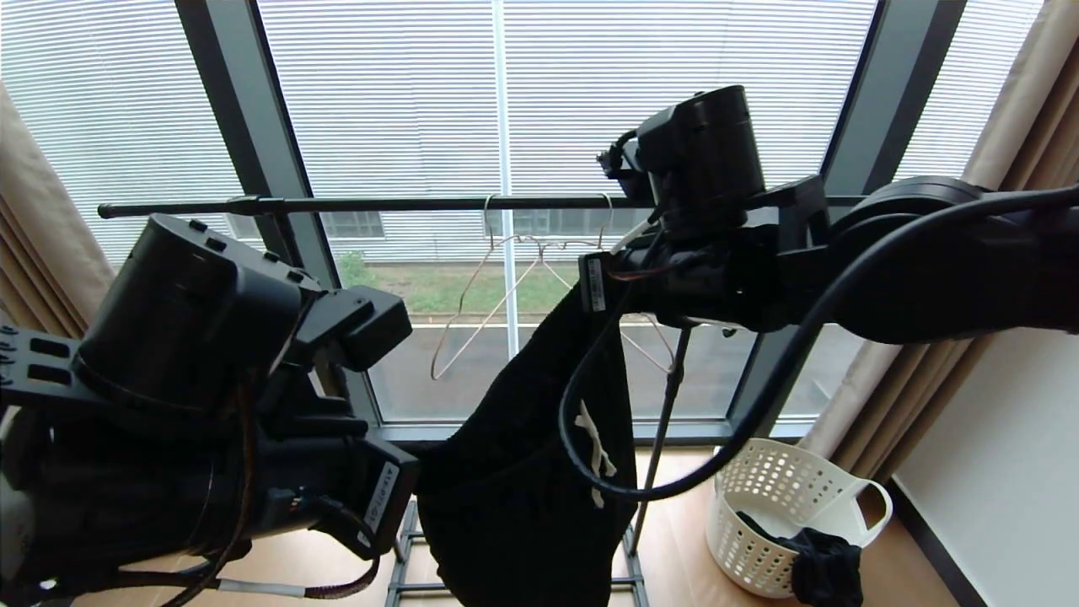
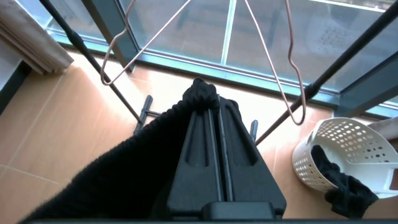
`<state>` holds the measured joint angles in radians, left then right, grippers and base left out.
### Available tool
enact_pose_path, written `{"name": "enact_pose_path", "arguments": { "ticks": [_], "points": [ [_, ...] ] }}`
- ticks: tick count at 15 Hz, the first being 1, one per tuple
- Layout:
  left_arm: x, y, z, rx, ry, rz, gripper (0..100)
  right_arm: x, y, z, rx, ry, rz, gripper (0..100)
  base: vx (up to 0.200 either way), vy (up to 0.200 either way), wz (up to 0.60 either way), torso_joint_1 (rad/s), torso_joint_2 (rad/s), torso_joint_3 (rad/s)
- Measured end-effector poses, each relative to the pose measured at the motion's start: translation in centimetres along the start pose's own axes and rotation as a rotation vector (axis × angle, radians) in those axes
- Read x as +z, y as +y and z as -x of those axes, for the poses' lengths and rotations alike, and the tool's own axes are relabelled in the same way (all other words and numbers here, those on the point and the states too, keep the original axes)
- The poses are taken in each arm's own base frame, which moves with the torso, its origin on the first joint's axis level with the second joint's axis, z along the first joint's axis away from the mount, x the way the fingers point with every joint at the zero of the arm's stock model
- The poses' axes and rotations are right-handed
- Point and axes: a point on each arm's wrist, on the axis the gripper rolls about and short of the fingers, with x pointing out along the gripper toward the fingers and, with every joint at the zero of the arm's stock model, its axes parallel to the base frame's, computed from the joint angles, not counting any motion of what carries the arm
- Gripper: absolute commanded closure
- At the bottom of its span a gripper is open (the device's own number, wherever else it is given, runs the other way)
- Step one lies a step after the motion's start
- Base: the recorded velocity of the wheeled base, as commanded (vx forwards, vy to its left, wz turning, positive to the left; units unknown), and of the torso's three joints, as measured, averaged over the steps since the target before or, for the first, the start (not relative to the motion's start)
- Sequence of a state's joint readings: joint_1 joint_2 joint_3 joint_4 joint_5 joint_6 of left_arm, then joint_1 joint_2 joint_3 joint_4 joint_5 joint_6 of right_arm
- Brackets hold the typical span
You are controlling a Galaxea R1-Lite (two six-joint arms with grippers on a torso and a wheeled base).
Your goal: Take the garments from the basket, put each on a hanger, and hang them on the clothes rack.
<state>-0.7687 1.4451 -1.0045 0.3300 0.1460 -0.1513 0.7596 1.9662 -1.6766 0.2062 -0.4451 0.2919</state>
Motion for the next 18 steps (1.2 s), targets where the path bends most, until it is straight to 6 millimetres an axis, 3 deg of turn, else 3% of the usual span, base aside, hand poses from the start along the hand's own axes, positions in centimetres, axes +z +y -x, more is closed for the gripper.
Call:
{"name": "enact_pose_path", "arguments": {
  "ticks": [6, 12, 14, 18],
  "points": [
    [-0.1, -4.1, -0.9, -0.131, -0.007, 0.011, 100, 0.0, 3.3, -4.1, 0.032, -0.023, -0.051, 100, 0.000, 0.000, 0.00, 0.000, 0.00, 0.000],
    [0.3, -5.3, -1.2, -0.154, -0.006, 0.040, 100, -1.4, 5.4, -5.4, 0.058, 0.019, -0.119, 100, 0.000, 0.000, 0.00, 0.000, 0.00, 0.000],
    [0.0, -5.0, -1.4, -0.132, 0.004, 0.044, 100, -1.3, 4.8, -5.4, 0.042, 0.036, -0.134, 100, 0.000, 0.000, 0.00, 0.000, 0.00, 0.000],
    [-1.8, -2.5, -2.0, -0.052, 0.026, 0.094, 100, -0.7, 0.3, -4.6, -0.049, 0.066, -0.158, 100, 0.000, 0.000, 0.00, 0.000, 0.00, 0.000]
  ]
}}
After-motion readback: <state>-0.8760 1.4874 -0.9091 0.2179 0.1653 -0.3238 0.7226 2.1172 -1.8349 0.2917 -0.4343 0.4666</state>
